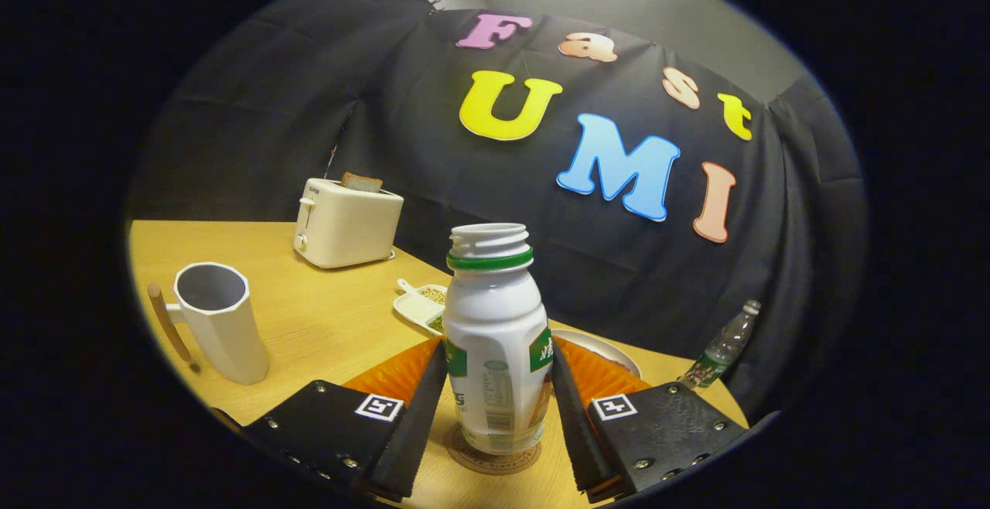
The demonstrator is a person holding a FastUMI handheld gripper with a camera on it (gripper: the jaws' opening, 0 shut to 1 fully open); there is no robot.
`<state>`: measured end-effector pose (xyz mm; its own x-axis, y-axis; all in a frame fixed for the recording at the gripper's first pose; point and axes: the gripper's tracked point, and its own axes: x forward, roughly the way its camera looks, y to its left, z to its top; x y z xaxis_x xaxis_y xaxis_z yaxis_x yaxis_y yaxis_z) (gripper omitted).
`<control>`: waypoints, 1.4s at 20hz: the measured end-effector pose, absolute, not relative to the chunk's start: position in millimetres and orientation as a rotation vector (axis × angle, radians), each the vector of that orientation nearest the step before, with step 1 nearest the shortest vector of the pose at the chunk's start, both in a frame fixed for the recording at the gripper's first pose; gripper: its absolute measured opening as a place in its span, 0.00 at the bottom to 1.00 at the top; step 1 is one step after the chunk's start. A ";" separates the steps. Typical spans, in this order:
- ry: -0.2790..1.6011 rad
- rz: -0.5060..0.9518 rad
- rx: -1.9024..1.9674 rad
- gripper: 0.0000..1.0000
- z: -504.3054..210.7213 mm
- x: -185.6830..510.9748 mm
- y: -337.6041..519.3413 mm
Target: Take the bottle from table, then pour the juice into the cup, finally place the bottle on the coaster
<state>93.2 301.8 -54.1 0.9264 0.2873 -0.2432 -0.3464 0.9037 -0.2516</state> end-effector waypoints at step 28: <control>0.251 0.323 -0.087 0.79 -71.2 94.1 265.3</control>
